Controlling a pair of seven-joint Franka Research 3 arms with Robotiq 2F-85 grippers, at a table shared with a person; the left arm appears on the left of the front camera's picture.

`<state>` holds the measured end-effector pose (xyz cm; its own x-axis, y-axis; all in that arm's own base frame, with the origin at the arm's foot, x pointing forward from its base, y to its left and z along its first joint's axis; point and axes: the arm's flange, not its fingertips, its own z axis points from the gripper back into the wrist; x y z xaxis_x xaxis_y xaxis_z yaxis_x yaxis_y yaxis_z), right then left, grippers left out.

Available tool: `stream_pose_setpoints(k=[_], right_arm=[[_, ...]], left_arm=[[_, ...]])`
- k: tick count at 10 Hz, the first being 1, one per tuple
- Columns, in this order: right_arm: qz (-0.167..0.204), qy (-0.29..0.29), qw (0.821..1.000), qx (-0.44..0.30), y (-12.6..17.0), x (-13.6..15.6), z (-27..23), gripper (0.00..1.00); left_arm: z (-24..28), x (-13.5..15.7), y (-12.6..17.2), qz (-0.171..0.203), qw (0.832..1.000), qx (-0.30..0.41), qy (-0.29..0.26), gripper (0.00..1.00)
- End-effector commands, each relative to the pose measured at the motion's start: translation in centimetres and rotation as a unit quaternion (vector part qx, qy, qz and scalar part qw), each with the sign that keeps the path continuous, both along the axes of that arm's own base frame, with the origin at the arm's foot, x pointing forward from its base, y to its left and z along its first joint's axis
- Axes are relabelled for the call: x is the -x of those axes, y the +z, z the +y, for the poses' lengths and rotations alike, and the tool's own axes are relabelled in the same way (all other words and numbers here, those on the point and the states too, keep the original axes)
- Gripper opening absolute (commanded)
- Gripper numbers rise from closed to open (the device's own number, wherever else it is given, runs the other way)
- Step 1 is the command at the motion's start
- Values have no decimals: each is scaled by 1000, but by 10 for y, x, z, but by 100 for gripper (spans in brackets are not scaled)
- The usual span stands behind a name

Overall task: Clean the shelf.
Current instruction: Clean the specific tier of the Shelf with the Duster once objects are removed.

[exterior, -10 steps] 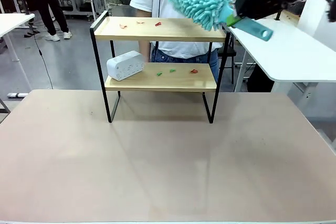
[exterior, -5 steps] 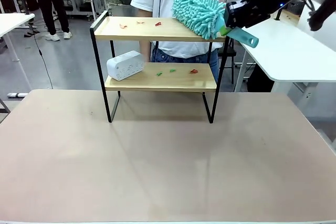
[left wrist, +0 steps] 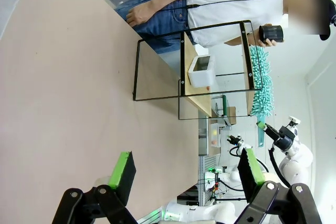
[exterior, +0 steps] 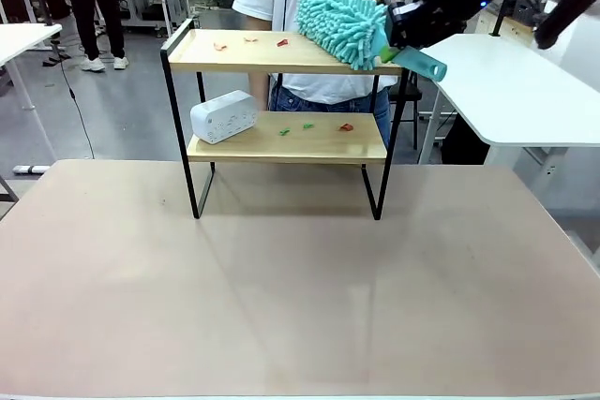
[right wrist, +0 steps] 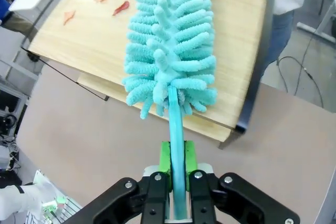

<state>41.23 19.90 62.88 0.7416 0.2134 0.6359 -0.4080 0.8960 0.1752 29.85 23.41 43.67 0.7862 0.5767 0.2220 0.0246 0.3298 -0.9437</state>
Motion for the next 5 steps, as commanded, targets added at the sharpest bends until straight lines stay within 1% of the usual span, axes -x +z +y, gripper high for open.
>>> stream_pose_setpoints(k=[1,4,5], right_arm=[[7,1,1000,8,5,-13,24,12],[14,40,999,10,1,-19,59,12],[23,61,998,8,0,-18,67,12]], left_arm=[[0,2,2,-6,1000,0,-5,100],[0,2,2,-6,1000,0,-5,100],[0,2,2,-6,1000,0,-5,100]])
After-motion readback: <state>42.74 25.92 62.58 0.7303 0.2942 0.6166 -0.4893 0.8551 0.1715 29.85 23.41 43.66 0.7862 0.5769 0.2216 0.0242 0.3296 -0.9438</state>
